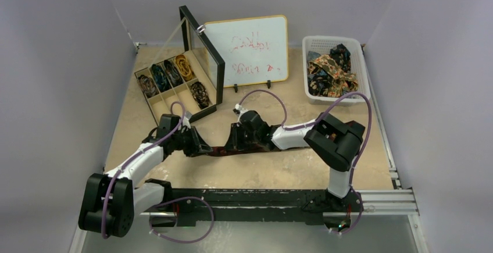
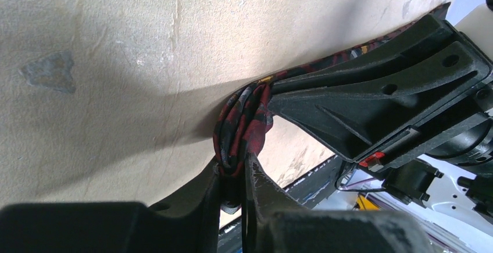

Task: Roll the ties
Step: Roll the tie at the center of the board.

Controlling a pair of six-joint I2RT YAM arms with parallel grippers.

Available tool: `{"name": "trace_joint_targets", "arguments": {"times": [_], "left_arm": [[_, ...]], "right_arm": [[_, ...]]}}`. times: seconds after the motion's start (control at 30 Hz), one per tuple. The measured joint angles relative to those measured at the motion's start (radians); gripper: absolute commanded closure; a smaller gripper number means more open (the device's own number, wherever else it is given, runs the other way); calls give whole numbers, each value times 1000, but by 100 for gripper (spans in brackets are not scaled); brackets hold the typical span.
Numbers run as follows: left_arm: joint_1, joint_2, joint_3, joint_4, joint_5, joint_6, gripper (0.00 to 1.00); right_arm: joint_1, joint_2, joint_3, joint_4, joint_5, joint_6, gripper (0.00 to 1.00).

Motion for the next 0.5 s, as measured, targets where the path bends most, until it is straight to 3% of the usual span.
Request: {"name": "trace_joint_targets", "arguments": {"times": [0.2,0.5], "left_arm": [[0,-9,0,0,-3,-33,63],[0,-73,-25,-19,-51,-90,60]], "right_arm": [[0,1,-26,46,-2,14,86],[0,13,-43,97,-10,48,89]]}}
